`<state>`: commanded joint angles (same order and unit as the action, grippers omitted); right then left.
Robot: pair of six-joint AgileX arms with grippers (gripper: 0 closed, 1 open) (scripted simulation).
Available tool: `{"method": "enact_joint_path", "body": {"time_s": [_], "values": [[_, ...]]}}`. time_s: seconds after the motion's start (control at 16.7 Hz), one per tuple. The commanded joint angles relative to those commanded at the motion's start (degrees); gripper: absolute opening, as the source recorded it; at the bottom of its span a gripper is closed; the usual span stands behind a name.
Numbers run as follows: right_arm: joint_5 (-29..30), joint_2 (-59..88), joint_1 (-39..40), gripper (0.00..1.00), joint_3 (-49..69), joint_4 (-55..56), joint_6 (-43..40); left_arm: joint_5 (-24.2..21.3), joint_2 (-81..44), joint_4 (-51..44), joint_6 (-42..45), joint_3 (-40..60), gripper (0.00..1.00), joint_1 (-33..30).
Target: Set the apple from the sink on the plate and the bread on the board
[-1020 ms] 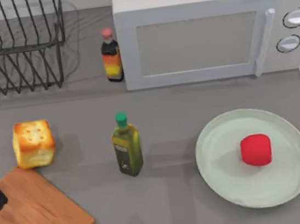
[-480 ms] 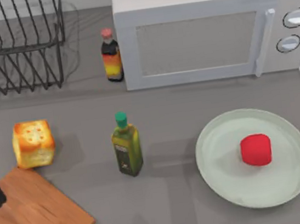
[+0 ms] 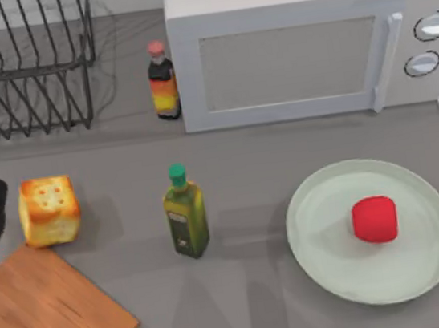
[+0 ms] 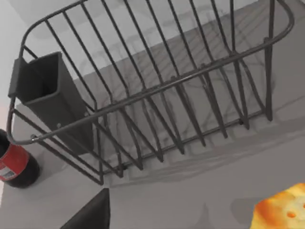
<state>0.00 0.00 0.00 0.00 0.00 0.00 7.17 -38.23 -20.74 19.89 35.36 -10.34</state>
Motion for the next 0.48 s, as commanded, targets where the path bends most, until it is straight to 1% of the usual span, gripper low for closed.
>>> {"method": "enact_joint_path", "body": {"time_s": [0.24, 0.48], "values": [[0.0, 0.0, 0.0, 1.0, 0.0, 0.0, 0.0, 3.58, -24.77, -14.18, 10.04, 19.61, 1.0, -4.93], [0.0, 0.0, 0.0, 1.0, 0.0, 0.0, 0.0, 6.48, -46.74, -29.0, 18.47, 36.4, 1.0, -8.59]]}}
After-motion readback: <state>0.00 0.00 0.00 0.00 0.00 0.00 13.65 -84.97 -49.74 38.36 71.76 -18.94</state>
